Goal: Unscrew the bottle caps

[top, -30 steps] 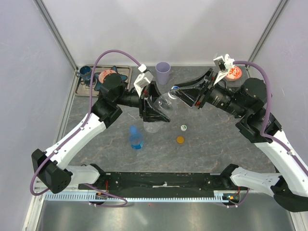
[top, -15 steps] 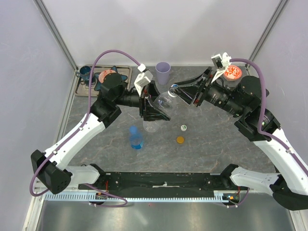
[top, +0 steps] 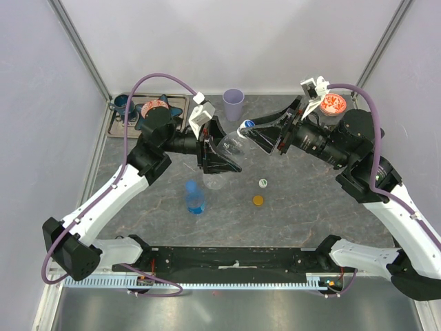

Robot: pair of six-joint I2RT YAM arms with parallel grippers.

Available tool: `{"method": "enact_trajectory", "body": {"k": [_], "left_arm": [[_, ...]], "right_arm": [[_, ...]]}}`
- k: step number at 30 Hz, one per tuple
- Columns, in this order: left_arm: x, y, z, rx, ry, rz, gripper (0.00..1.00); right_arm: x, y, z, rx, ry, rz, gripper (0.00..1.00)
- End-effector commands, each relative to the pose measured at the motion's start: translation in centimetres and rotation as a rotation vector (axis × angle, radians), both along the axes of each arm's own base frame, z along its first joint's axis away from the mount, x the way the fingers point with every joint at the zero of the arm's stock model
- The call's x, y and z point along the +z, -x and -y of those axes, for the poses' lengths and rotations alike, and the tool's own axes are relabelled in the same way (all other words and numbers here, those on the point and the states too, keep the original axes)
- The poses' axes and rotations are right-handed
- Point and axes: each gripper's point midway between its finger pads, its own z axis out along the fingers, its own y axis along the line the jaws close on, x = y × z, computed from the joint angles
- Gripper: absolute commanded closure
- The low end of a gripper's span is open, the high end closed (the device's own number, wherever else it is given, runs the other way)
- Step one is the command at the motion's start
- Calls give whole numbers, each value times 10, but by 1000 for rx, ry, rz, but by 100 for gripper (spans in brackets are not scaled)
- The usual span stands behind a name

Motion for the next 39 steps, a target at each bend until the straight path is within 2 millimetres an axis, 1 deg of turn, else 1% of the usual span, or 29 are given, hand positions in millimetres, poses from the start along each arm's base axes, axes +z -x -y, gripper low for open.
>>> {"method": "enact_trajectory", "body": {"k": [1,13,20,26,28,29,30,31,32,34,35,36,37,38,39], "left_arm": [[7,-12,-4,73,31,29,47],[6,-9,-4,58,36,26,47],[5,-9,-5,58,36,26,47],[5,-9,-4,56,37,24,47],[4,-11,-4,73,38,22,47],[5,-13,-5,84,42,32,47],[2,-15,-4,98,32,23,47],[1,-22,-4,137,30,20,47],[0,-24,-4,157,28,22,47],[-4,-34,-5,216,17,24,47],[-5,-37,-6,243,13,25,47],[-7,-40,-8,267,10,33,47],[-8,-47,-9,311,9,35,47],[-8,-49,-10,333,9,45,47],[-8,-51,-13,354,8,50,47]], "right_arm": [[27,17,6,31,-60,30,48],[26,13,6,14,-58,21,41],[21,11,5,8,-49,8,42],[17,8,4,0,-41,0,47],[15,3,6,-29,-37,-5,47],[11,-1,8,-50,-25,-12,47],[8,-5,10,-75,-18,-18,47],[5,-15,16,-144,-15,-28,47],[-3,-21,20,-182,-1,-38,46],[-10,-32,33,-280,7,-50,45],[-19,-39,37,-324,24,-67,43],[-21,-41,42,-353,23,-72,43],[-25,-48,49,-408,28,-79,42],[-33,-51,52,-436,46,-95,42],[-37,-53,57,-462,53,-103,41]]}}
